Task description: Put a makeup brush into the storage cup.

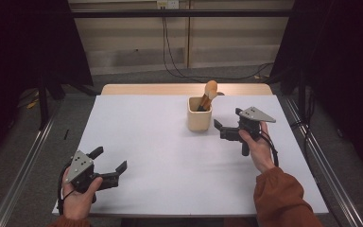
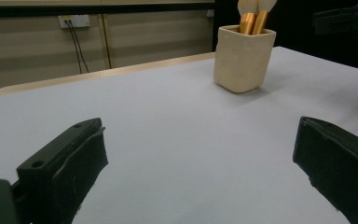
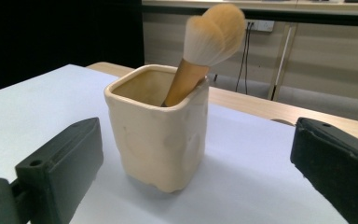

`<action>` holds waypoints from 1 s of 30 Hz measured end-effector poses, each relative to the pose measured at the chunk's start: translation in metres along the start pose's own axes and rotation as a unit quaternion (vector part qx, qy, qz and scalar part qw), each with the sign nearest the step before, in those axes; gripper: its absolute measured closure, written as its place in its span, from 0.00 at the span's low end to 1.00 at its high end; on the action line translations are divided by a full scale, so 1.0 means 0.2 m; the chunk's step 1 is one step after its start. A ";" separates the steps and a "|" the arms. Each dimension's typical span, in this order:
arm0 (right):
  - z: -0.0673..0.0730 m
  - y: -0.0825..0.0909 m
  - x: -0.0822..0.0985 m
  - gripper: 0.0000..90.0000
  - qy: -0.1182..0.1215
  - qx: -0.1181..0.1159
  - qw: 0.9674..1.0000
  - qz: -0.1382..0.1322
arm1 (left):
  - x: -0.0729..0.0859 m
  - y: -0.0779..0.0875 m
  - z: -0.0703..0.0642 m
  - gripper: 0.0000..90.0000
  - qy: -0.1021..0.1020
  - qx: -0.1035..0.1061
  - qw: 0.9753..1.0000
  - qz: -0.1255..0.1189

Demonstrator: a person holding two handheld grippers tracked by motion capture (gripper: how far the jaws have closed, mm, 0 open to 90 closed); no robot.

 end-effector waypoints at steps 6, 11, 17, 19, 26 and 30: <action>-0.03 0.07 0.02 0.02 -0.005 0.008 1.000 -0.011 | 0.00 0.00 0.00 0.03 0.001 -0.002 1.000 0.000; -0.04 0.12 0.05 0.01 -0.004 0.003 1.000 0.008 | 0.00 0.00 0.01 0.03 0.000 -0.003 1.000 -0.004; -0.07 0.21 0.09 0.02 0.001 0.005 1.000 0.012 | -0.01 0.00 0.00 0.03 -0.002 0.000 1.000 -0.008; -0.08 0.23 0.11 0.02 0.002 0.010 1.000 0.017 | 0.00 0.00 0.00 0.03 -0.001 0.000 1.000 -0.007; -0.09 0.32 0.14 0.02 0.005 0.013 1.000 0.005 | 0.00 0.00 0.00 0.03 -0.003 -0.004 1.000 -0.007; -0.09 0.37 0.16 0.03 0.000 0.012 1.000 0.005 | 0.00 0.00 0.00 0.03 -0.004 -0.005 1.000 -0.007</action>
Point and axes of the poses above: each handheld gripper's, and its own axes: y roughly backward along the jaws, x roughly out of its underside, z roughly to its left, the point moved 7 cm from there along -y, roughly forward along the jaws, and after that the axes turned 6 degrees about y, right-handed, at the moved point
